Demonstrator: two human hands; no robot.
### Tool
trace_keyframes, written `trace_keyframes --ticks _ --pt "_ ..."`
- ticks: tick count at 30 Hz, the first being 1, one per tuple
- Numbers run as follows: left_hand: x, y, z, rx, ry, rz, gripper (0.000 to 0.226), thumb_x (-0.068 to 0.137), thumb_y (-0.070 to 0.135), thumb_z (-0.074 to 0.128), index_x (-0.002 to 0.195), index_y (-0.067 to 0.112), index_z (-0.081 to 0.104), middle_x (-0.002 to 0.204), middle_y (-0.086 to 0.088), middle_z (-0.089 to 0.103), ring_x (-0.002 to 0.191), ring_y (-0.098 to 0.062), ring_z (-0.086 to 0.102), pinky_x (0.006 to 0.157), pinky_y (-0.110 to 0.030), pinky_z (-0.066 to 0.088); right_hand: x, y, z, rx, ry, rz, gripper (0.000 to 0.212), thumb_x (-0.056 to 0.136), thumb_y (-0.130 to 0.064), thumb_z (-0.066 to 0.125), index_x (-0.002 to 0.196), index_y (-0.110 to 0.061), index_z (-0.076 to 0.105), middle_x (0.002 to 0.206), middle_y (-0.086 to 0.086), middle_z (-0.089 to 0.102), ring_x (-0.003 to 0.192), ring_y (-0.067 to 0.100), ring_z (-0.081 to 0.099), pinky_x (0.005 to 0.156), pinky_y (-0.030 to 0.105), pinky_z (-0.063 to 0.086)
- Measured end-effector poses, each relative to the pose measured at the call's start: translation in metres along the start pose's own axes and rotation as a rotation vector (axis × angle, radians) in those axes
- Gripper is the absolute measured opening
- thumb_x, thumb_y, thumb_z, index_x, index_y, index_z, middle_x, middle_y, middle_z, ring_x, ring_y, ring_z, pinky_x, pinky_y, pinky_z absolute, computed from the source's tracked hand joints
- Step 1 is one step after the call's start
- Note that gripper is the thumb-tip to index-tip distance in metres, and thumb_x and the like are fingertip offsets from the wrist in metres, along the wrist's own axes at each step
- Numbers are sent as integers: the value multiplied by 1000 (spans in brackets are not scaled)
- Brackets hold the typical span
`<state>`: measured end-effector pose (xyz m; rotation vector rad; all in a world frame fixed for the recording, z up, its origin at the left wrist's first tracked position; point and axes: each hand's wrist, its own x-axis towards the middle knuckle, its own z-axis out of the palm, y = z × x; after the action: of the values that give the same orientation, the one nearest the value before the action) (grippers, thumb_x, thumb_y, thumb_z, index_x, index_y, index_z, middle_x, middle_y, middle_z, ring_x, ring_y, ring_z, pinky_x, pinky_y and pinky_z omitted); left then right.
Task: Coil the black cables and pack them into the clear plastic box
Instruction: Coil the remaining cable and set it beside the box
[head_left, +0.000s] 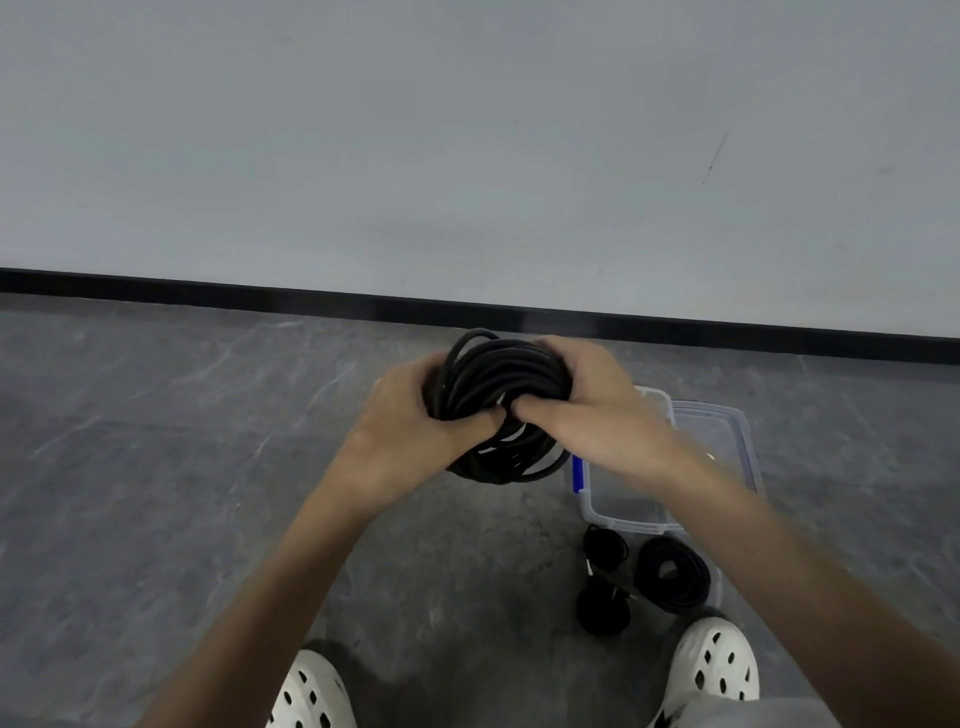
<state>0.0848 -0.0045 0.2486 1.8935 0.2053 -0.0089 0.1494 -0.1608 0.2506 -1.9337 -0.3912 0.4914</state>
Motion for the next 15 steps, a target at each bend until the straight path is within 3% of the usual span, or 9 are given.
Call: trace_keyframes --ticks 3,6,9,13,15 --pt "1 -2 0 133 76 36 21 78 27 75 89 40 64 83 12 72 80 4 67 71 -16 54 1 1 -2 54 -32 27 30 80 0 63 107 -13 66 99 6 71 94 15 68 91 37 54" --pt "2 -1 -5 157 20 42 20 82 24 73 90 40 64 84 12 72 83 3 67 74 -19 55 2 -3 -4 165 -120 56 26 84 -5 65 109 -14 67 102 5 72 97 14 68 90 29 54" --pt "2 -1 -9 88 -66 24 13 86 21 71 97 27 70 88 8 74 87 -3 69 79 -28 57 0 -4 -8 266 -203 76 27 86 -7 66 113 -11 66 108 10 71 103 21 67 95 35 52" --pt "0 1 -9 -32 -116 39 13 89 17 67 99 24 69 92 8 74 87 -2 69 74 -15 53 0 -4 -10 308 -210 118 24 84 -4 67 108 -4 67 106 15 71 102 25 68 99 42 50" --pt "1 -1 -10 -32 -138 31 12 90 18 66 101 23 69 94 5 74 89 -4 69 78 -18 54 0 -3 -9 268 -190 147 22 81 0 66 103 0 68 102 19 71 99 27 69 99 45 50"
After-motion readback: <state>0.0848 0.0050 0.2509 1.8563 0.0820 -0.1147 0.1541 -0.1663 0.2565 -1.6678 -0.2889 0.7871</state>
